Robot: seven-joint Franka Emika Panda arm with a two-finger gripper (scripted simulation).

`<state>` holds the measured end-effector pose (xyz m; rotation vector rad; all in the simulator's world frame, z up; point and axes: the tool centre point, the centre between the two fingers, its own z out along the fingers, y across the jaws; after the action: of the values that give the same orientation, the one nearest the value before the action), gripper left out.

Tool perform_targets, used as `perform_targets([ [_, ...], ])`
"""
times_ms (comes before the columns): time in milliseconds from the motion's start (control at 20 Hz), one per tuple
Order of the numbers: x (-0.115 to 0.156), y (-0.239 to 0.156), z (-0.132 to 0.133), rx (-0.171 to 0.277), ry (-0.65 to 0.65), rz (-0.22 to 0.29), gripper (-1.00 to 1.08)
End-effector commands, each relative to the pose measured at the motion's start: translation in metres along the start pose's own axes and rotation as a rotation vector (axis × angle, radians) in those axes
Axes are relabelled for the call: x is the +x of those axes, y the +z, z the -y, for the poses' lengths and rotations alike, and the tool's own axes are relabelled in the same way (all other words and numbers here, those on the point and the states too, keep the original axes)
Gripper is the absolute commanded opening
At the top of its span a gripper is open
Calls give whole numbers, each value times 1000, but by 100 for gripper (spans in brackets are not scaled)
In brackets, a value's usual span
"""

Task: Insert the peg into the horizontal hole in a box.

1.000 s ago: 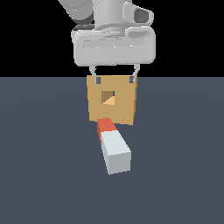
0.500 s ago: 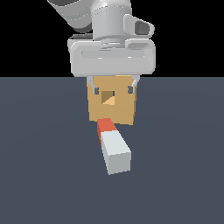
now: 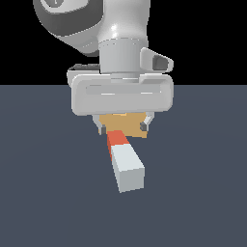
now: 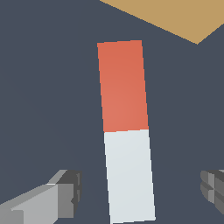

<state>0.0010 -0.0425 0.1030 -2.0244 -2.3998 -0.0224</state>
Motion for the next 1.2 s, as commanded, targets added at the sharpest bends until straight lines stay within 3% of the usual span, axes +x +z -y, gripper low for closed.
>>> perform_targets([
  [0,-9,11,1,4,-30,4,100],
  [700,-23,33,2,11,-70,9,100],
  [1150,-24,72,2,10,-73,10,100],
])
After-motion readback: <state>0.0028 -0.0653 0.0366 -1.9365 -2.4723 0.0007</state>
